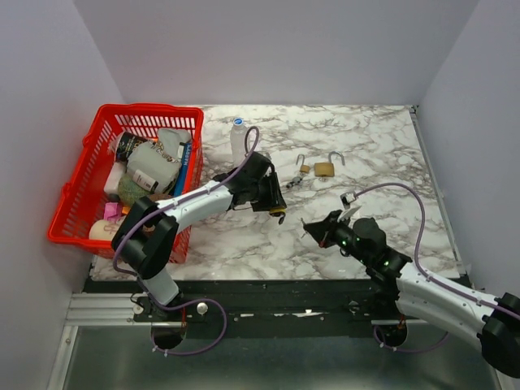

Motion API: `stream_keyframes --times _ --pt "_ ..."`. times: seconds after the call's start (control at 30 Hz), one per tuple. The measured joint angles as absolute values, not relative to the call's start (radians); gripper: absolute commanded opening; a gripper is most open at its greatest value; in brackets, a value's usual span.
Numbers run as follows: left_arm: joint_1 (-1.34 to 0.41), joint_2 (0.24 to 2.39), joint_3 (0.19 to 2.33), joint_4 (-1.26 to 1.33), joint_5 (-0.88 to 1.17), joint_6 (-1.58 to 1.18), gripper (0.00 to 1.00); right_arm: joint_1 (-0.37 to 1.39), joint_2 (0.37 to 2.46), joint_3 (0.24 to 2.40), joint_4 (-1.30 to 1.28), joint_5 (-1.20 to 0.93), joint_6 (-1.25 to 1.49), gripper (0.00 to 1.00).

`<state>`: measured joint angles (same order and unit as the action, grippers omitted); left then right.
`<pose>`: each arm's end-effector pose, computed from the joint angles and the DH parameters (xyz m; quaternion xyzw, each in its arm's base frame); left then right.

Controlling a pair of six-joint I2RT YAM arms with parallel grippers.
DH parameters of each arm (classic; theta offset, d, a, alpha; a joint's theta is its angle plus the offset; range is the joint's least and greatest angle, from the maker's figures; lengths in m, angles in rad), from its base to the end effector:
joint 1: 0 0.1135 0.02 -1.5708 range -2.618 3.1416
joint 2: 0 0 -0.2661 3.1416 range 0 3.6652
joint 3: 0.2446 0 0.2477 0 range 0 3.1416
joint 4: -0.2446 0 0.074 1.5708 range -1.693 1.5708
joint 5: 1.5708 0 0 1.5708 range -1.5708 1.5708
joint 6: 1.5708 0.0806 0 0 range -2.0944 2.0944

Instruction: Unlock with the key

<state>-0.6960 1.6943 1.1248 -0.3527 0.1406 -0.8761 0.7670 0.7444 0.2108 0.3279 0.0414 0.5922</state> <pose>0.2847 -0.2526 0.1759 -0.0627 0.9437 -0.2720 0.1775 0.1557 0.1454 0.1916 -0.0547 0.7740 0.3839 0.5006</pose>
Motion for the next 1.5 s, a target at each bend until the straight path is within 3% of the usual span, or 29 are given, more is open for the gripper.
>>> stream_keyframes --times 0.3,0.63,0.93,1.0,1.23,1.5 --pt "-0.741 1.627 1.074 -0.136 0.292 -0.729 0.0 0.676 0.787 0.249 0.054 0.1 0.566 0.01" --pt "-0.745 1.423 0.956 -0.062 0.292 -0.628 0.0 0.647 1.117 0.461 -0.115 0.196 0.548 0.01" --pt "-0.714 1.338 0.934 -0.068 0.256 -0.613 0.0 0.684 1.249 0.544 -0.235 0.278 0.561 0.5" --pt "-0.71 1.329 0.934 -0.076 0.252 -0.616 0.0 0.688 1.241 0.545 -0.241 0.276 0.561 0.77" --pt "-0.709 1.274 0.927 -0.073 0.257 -0.648 0.0 0.693 1.005 0.543 -0.215 0.225 0.564 0.78" --pt "-0.708 1.209 0.849 0.029 0.272 -0.8 0.0 0.709 0.785 0.458 0.095 -0.012 0.608 0.81"
